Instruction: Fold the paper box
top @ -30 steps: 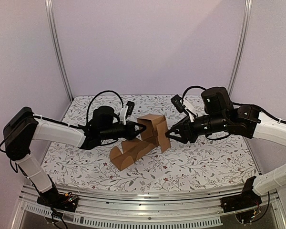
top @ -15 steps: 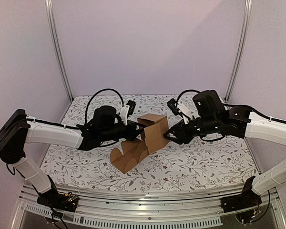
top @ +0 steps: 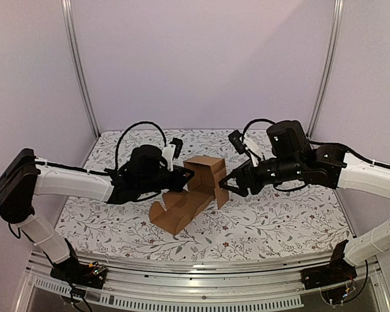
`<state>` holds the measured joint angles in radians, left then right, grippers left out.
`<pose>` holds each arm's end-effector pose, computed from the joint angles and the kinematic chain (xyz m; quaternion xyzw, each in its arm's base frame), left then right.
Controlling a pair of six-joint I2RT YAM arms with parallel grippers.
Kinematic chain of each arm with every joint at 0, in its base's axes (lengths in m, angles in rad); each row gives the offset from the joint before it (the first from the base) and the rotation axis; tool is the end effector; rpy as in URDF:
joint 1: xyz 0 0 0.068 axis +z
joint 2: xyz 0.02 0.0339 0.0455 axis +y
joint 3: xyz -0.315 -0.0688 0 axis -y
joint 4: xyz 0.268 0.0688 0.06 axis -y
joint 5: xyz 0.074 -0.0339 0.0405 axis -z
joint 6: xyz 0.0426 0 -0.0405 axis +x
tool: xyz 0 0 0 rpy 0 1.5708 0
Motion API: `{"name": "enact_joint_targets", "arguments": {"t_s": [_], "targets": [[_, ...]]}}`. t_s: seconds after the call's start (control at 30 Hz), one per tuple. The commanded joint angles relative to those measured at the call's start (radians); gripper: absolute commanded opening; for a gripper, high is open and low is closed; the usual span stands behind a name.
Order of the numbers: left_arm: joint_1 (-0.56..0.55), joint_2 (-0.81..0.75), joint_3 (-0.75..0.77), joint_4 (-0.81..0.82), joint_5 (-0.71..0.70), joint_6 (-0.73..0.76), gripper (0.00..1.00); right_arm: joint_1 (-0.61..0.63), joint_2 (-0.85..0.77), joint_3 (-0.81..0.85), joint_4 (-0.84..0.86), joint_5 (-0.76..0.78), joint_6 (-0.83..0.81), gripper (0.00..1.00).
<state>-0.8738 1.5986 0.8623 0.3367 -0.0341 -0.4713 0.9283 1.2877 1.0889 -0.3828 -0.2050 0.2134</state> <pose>0.2418 -0.2866 0.2475 0.1573 0.8183 -0.3332 0.4411 0.1748 0.2480 0.3583 -0.3518 0.8032 0.3309 0.3487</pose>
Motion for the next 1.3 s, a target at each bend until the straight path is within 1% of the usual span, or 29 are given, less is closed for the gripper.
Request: {"name": "enact_joint_targets", "arguments": {"t_s": [0.0,0.1,0.33,0.4,0.47,0.67,0.8,1.0,1.27], "targets": [[-0.011,-0.013,0.024,-0.018,-0.017,0.012,0.00,0.004,-0.016,-0.018,0.022,-0.023,0.009,0.63],[-0.013,-0.019,0.024,-0.024,-0.028,0.010,0.00,0.004,-0.016,-0.026,0.036,-0.031,0.018,0.66],[-0.025,-0.019,0.038,-0.052,-0.047,0.010,0.00,0.010,-0.003,-0.030,0.063,-0.054,0.034,0.67],[-0.027,-0.015,0.046,-0.070,-0.061,0.010,0.00,0.021,0.003,-0.029,0.065,-0.055,0.032,0.72],[-0.027,-0.011,0.051,-0.078,-0.070,0.010,0.00,0.025,0.007,-0.030,0.068,-0.053,0.031,0.73],[-0.030,-0.019,0.051,-0.085,-0.076,0.009,0.00,0.030,0.010,-0.032,0.064,0.006,0.033,0.73],[-0.038,-0.031,0.050,-0.085,-0.073,0.010,0.00,0.030,0.019,-0.031,0.052,0.060,0.031,0.73],[-0.070,-0.053,0.061,-0.105,-0.106,0.022,0.00,0.030,0.030,-0.026,0.044,0.113,0.038,0.70],[-0.106,-0.070,0.073,-0.127,-0.124,0.025,0.00,0.030,0.035,-0.023,0.025,0.239,0.042,0.63]]}}
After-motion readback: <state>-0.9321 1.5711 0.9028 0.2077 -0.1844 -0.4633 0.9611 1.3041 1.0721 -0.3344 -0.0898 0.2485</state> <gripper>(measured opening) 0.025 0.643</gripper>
